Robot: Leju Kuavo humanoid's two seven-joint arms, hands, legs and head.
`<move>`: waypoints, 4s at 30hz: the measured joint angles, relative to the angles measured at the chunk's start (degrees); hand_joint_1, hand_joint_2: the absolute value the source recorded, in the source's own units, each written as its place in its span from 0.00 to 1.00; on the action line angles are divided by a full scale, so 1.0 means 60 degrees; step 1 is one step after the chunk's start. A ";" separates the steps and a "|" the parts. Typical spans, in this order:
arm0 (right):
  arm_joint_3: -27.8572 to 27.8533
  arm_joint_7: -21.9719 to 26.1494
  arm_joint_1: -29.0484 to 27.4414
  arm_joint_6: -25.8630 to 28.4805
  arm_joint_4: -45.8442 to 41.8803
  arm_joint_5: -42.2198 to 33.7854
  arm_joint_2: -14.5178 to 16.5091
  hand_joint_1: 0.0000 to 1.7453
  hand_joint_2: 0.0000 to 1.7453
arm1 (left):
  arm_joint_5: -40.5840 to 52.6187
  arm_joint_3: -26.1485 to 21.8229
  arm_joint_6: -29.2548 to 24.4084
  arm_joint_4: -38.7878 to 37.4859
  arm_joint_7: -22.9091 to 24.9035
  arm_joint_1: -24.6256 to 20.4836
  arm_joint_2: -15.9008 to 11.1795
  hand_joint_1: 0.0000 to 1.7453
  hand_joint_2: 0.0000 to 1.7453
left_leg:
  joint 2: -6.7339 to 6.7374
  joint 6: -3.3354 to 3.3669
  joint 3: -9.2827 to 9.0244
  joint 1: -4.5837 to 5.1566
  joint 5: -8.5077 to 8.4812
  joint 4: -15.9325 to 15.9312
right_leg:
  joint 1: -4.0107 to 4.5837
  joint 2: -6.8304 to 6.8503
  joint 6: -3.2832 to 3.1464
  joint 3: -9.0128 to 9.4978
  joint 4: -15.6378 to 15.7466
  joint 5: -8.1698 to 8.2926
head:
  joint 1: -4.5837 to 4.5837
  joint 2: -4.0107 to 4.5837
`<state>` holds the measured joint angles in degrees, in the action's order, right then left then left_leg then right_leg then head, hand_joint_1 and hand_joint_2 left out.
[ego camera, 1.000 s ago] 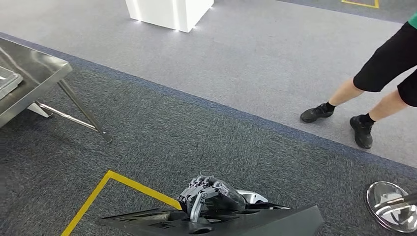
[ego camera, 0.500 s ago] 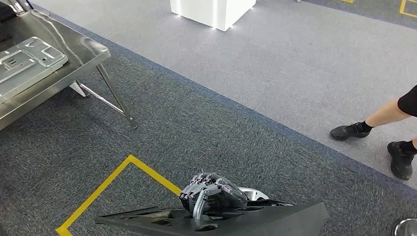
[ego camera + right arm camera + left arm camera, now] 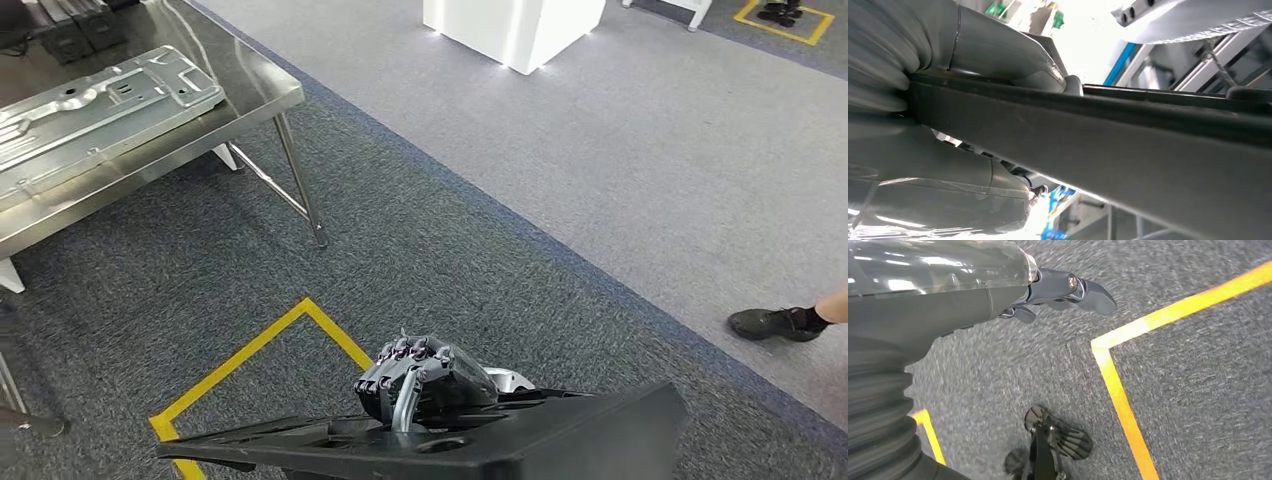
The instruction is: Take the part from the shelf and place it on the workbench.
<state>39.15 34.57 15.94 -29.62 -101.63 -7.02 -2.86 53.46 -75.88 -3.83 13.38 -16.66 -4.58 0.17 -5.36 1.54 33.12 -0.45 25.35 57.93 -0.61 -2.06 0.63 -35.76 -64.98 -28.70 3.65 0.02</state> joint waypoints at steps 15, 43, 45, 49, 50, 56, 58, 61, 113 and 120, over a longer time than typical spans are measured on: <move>-0.0063 0.0078 0.0236 -0.0099 0.0461 -0.0185 0.0083 0.99 1.00 | 0.0116 -0.0026 0.0149 0.0000 -0.0037 0.0094 0.0055 0.00 1.00 | 0.1106 -0.0439 0.0727 -0.0026 0.0416 0.1312 | 0.0104 0.1083 -0.0356 0.0634 0.1244 0.0252 | 0.0003 0.0000; -0.0036 0.0093 0.0517 -0.0039 0.0950 -0.0237 0.0117 0.99 1.00 | -0.0146 -0.0215 0.0124 -0.0002 -0.0188 0.0065 0.0059 0.00 1.00 | 0.0819 -0.0568 0.1509 -0.0064 0.1181 0.2720 | 0.0014 0.0713 -0.0339 0.0583 0.1239 0.0265 | 0.0003 0.0000; -0.0034 0.0094 0.0518 0.0057 0.0937 -0.0203 0.0117 0.99 1.00 | -0.0154 -0.0220 0.0165 -0.0001 -0.0227 0.0093 0.0059 0.00 1.00 | 0.0856 -0.0556 0.1039 -0.0068 0.0644 0.1861 | 0.0021 0.0864 -0.0305 0.0635 0.1236 0.0222 | 0.0003 0.0000; -0.0041 0.0106 0.0513 0.0220 0.0779 -0.0144 0.0115 0.99 1.00 | -0.0214 -0.0228 0.0344 0.0000 -0.0355 0.0101 0.0040 0.00 1.00 | 0.0984 -0.0336 0.0009 0.0029 0.0074 -0.0044 | 0.0067 0.1009 -0.0168 0.0700 0.1223 0.0158 | 0.0001 0.0000; -0.0049 0.0108 0.0503 0.0239 0.0736 -0.0145 0.0113 0.99 1.00 | -0.0222 -0.0230 0.0406 0.0000 -0.0384 0.0109 0.0035 0.00 1.00 | 0.0975 -0.0278 0.0009 0.0055 0.0075 -0.0049 | 0.0071 0.1017 -0.0123 0.0706 0.1226 0.0158 | 0.0002 0.0000; -0.0238 0.0123 0.0335 0.0269 0.0476 -0.0179 0.0003 0.99 1.00 | -0.0234 -0.0232 0.0772 0.0000 -0.0541 0.0044 -0.0014 0.00 1.00 | 0.0899 0.0009 -0.0122 -0.0021 0.0023 -0.0215 | 0.0034 0.0428 0.0110 -0.0217 -0.0731 -0.0859 | 0.0000 0.0000; -0.0300 0.0128 0.0208 0.0267 0.0472 -0.0179 -0.0068 0.99 1.00 | -0.0241 -0.0232 0.0839 0.0000 -0.0556 0.0035 -0.0026 0.00 1.00 | 0.0835 0.0020 -0.0132 -0.0016 0.0039 -0.0207 | 0.0023 0.0373 0.0133 -0.0720 -0.1550 -0.0992 | 0.0000 0.0000; -0.0352 0.0132 0.0147 0.0266 0.0448 -0.0175 -0.0113 0.99 1.00 | -0.0247 -0.0234 0.0881 0.0000 -0.0570 0.0033 -0.0036 0.00 1.00 | 0.0727 -0.0036 -0.0181 -0.0019 0.0092 -0.0167 | -0.0023 0.0351 0.0110 -0.0209 -0.0204 -0.0027 | 0.0000 0.0000; -0.0799 0.0195 -0.0190 0.0106 0.0324 -0.0237 -0.0284 0.99 1.00 | -0.0102 -0.0231 0.1187 0.0000 -0.1029 0.0160 -0.0216 0.00 1.00 | 0.0874 -0.0072 0.0090 0.0049 0.0111 0.0047 | 0.0054 0.0381 -0.0001 0.1237 0.1030 -0.0306 | 0.0002 0.0000; -0.0830 0.0195 -0.0254 0.0085 0.0291 -0.0235 -0.0318 0.99 1.00 | -0.0071 -0.0231 0.1215 0.0000 -0.1031 0.0164 -0.0219 0.00 1.00 | 0.0789 0.0115 -0.0706 0.0049 0.0686 -0.0066 | 0.0037 0.0354 0.0112 -0.1058 -0.1524 -0.0929 | 0.0000 0.0000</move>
<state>34.17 35.74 14.41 -29.10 -99.89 -8.43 -4.76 53.03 -77.26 3.46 13.38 -22.84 -3.60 -1.14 -0.63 2.23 28.88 -0.16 29.47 57.53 -0.38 0.06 1.30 -42.11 -74.13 -34.27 3.65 0.02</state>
